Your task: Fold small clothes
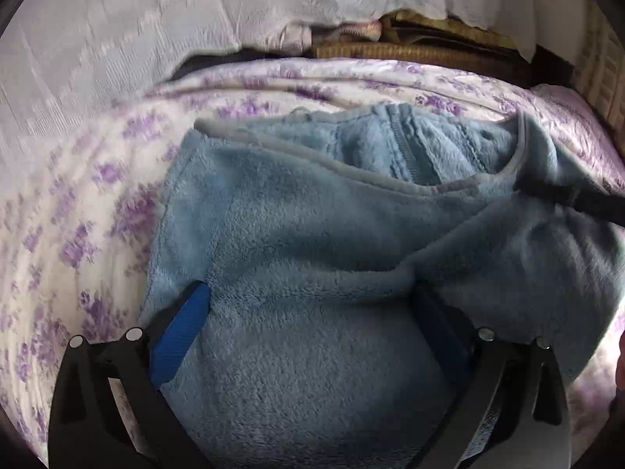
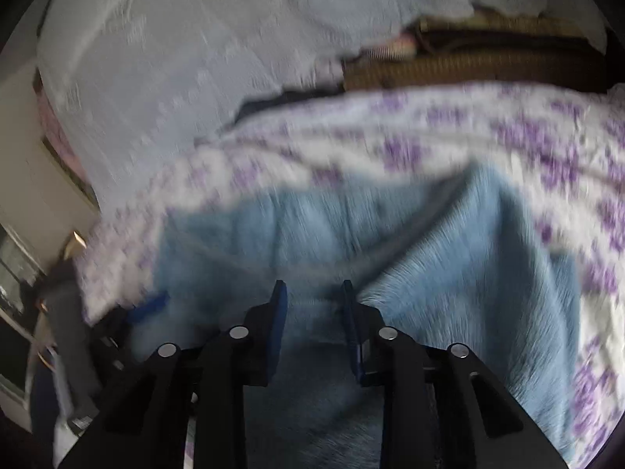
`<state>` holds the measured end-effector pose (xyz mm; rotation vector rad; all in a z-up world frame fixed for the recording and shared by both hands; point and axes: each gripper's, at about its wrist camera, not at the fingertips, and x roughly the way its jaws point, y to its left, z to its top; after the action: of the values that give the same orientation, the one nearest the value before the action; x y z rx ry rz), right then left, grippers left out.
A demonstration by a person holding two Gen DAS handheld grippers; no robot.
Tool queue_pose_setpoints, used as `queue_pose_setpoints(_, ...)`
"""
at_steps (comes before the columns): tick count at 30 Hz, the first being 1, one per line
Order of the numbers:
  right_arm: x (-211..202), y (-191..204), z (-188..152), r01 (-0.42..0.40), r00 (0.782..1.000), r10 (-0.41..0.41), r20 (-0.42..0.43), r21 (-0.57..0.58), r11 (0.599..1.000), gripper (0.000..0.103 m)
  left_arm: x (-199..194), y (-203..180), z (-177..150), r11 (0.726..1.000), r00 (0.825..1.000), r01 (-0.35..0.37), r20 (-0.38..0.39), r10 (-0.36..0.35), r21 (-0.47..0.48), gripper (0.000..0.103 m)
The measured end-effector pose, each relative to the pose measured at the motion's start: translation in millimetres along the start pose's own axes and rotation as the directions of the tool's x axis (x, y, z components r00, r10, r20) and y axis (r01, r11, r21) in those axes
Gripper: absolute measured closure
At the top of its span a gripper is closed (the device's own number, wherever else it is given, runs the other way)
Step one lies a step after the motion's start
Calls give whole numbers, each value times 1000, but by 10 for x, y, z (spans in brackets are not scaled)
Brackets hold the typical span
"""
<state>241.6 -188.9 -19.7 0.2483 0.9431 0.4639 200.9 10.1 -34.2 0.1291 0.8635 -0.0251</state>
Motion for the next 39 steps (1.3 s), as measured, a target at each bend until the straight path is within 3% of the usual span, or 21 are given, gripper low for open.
queue_pose_setpoints(4, -98, 29, -34, 27, 1000, -27, 2, -33, 999, 79, -34, -6, -48, 1000, 1000, -7, 25, 7, -8, 4)
queue_pose_setpoints(8, -202, 355, 100, 88, 995, -79, 63, -166, 982, 75, -34, 15, -68, 999, 999, 16, 31, -15, -30, 4)
queue_pose_setpoints(14, 218, 487, 162, 80, 993, -100, -63, -272, 959, 66, -53, 24, -69, 999, 999, 30, 43, -28, -44, 5)
queue_pose_setpoints(16, 289, 501, 67, 103, 991, -125, -48, -322, 941, 70, -49, 22, -70, 999, 999, 30, 42, -28, -44, 5)
queue_pose_setpoints(18, 251, 550, -9, 108, 992, -125, -22, -364, 925, 90, -52, 25, -71, 999, 999, 30, 45, -28, -44, 5)
queue_pose_setpoints(21, 150, 644, 5, 117, 993, -121, 13, -377, 919, 97, -77, 52, -50, 998, 998, 36, 49, -33, -56, 5)
queue_pose_setpoints(25, 33, 728, 243, 128, 991, -106, 83, -344, 930, 98, -204, 162, 36, 994, 996, 40, 89, -30, -106, 5)
queue_pose_setpoints(30, 208, 677, 472, 128, 990, -106, 92, -285, 950, 98, -179, 348, 93, 984, 997, 36, 78, -22, -174, 5)
queue_pose_setpoints(32, 263, 565, 458, 118, 992, -104, 70, -242, 963, 98, -187, 411, 95, 978, 996, 54, 83, -38, -202, 5)
queue_pose_setpoints(35, 453, 384, 283, 36, 983, -71, -171, -204, 978, 93, -169, 374, 94, 981, 997, 55, 71, -42, -186, 5)
queue_pose_setpoints(37, 356, 348, 244, 46, 986, -80, -148, -222, 974, 94, -64, 273, 67, 989, 999, 29, 31, -25, -142, 5)
queue_pose_setpoints(39, 193, 346, 322, 16, 993, -37, -110, -181, 983, 92, 18, 136, 9, 996, 999, -34, 21, 36, -80, 4)
